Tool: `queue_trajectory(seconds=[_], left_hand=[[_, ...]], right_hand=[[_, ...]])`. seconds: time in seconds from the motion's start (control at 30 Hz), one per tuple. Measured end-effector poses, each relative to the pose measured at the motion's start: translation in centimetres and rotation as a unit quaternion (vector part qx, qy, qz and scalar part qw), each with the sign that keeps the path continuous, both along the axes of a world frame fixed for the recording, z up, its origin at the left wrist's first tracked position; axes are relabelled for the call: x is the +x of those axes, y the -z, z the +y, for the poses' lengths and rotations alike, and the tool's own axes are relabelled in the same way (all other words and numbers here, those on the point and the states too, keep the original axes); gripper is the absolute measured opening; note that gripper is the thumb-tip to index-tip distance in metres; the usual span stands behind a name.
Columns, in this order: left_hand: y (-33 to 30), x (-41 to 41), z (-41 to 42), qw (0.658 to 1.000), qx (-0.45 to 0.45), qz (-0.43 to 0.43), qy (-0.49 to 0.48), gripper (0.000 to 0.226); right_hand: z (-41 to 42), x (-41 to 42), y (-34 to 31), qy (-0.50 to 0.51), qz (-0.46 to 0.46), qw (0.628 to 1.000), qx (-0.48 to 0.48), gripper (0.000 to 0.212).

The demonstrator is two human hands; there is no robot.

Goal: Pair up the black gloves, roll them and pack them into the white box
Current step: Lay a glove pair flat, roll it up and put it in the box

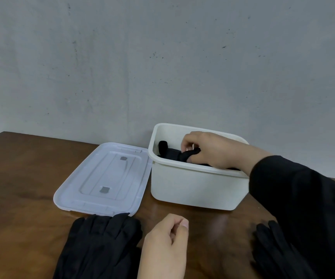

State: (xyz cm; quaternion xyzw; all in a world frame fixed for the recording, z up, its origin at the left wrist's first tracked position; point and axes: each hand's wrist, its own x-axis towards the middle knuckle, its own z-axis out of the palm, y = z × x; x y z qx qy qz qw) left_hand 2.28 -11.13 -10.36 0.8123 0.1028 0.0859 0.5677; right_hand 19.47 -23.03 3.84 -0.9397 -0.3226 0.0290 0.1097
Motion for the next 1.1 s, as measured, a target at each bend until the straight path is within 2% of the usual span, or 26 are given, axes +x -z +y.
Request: queue_trajectory(seconds=[0.23,0.33,0.37,0.43,0.5,0.6,0.7,0.8,0.9,0.97,1.1], left_hand=[[-0.2,0.0,0.0,1.0,0.018,0.009,0.007,0.019],[-0.1,0.1,0.0,1.0,0.025,0.004,0.008,0.02],[-0.1,0.0,0.1,1.0,0.024,0.0,0.007,0.02],[-0.1,0.1,0.0,1.0,0.024,-0.003,0.004,0.019],[-0.1,0.1,0.0,1.0,0.022,0.0,0.001,0.018],[0.0,0.1,0.1,1.0,0.007,-0.011,0.004,0.024],[-0.3,0.0,0.2,0.999,-0.018,-0.035,0.007,0.039],[-1.1,-0.5,0.1,0.994,-0.066,-0.081,0.019,0.049],[-1.4,-1.3,-0.2,0.992,-0.083,-0.075,0.051,0.052],[-1.2,-1.7,-0.3,0.993,-0.042,-0.062,0.087,0.05],[-0.6,-2.4,-0.6,0.985,0.086,-0.051,0.143,0.045]], right_hand=[[3.0,1.5,1.4,0.006,0.086,0.99,-0.11,0.015],[2.9,1.5,0.8,0.027,0.128,0.984,-0.118,0.006],[2.8,1.3,0.6,0.033,0.135,0.985,-0.101,0.011],[2.5,0.9,-0.1,0.046,0.116,0.992,-0.019,0.031],[2.4,-0.4,-0.7,0.061,0.039,0.99,0.124,0.037],[2.1,-4.8,-0.8,0.08,-0.102,0.935,0.33,0.036],[1.7,-11.6,2.7,0.084,-0.153,0.899,0.402,0.034],[1.6,-16.8,8.3,0.129,-0.083,0.903,0.401,0.018],[1.0,-19.7,12.0,0.121,-0.027,0.92,0.373,0.034],[-0.5,-21.1,12.4,0.111,-0.026,0.935,0.337,0.04],[-6.7,-23.3,10.4,0.132,-0.094,0.962,0.221,0.029]])
